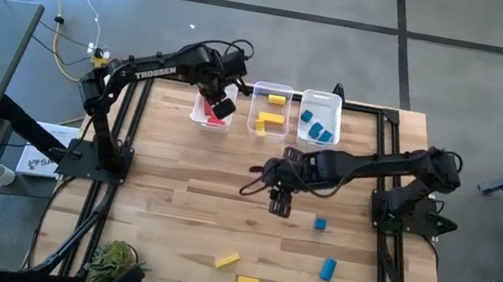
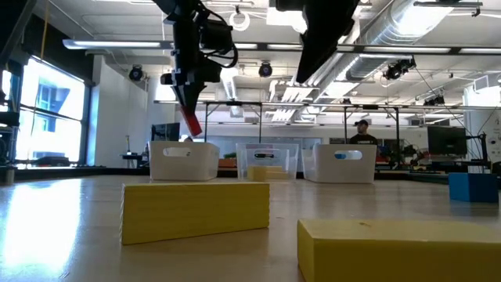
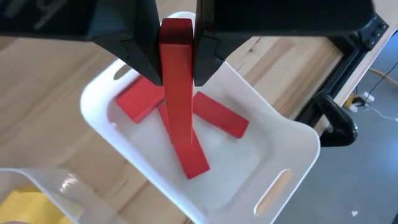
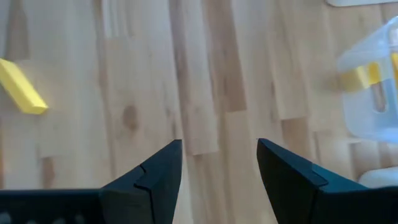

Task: Sort & place blocks by color
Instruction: Put the red block into the left white bin

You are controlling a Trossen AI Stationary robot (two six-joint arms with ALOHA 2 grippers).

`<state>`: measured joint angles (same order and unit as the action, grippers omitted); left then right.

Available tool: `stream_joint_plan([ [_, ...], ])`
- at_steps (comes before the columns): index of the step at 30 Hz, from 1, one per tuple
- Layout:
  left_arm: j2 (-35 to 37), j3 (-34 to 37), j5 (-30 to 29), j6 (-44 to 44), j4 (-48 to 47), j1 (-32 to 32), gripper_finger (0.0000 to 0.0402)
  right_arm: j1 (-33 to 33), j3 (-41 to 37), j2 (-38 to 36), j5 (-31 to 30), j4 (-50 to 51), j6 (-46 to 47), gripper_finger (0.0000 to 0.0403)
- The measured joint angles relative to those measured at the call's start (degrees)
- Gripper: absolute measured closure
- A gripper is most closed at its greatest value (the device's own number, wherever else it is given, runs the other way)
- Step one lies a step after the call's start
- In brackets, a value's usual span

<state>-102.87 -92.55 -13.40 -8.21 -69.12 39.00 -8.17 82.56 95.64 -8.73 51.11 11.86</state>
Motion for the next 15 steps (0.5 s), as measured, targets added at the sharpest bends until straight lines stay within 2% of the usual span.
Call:
stream_joint_plan([
  [8,-0.37,0.00,1.75,-0.60,0.08,0.09,0.0352,-4.34,0.00,0.00,-0.04,0.02,4.86,0.0208],
  [15,-5.26,0.04,2.44,-0.94,0.04,0.00,0.0345,-7.70,0.00,0.00,-2.33,0.05,7.79,0.0208],
])
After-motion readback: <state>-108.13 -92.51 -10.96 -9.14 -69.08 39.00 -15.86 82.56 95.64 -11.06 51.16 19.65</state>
